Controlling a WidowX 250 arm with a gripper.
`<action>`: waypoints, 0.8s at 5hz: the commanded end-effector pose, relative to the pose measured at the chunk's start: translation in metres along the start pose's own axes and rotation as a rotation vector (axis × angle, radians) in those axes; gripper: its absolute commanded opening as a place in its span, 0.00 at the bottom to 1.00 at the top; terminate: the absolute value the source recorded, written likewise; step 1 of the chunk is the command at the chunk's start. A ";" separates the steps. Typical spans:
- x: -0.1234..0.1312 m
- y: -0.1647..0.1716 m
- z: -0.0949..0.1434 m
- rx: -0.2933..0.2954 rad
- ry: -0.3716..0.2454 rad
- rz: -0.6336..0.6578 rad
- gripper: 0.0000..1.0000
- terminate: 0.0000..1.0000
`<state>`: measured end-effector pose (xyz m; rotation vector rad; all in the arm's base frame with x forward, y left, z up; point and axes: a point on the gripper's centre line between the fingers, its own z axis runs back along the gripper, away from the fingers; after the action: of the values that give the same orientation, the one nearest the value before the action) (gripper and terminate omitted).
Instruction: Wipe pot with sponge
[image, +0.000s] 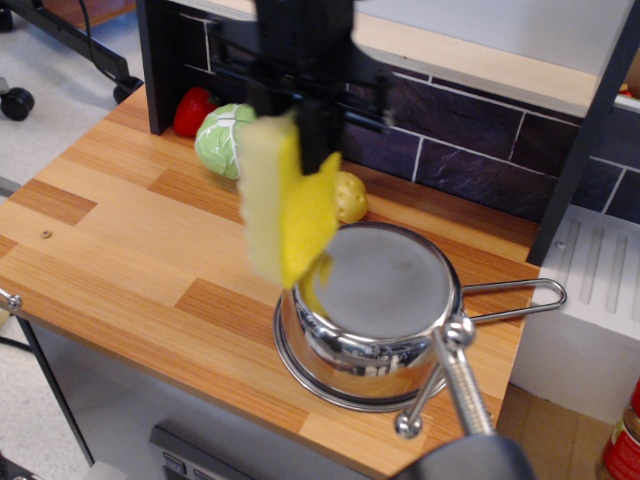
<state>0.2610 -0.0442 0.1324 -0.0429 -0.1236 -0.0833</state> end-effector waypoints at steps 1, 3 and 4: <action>0.009 -0.012 -0.017 0.059 -0.073 -0.007 0.00 0.00; 0.009 -0.039 -0.014 0.035 -0.040 0.016 0.00 0.00; 0.010 -0.062 -0.017 0.018 -0.024 0.040 0.00 0.00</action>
<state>0.2620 -0.1114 0.1108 -0.0274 -0.1165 -0.0476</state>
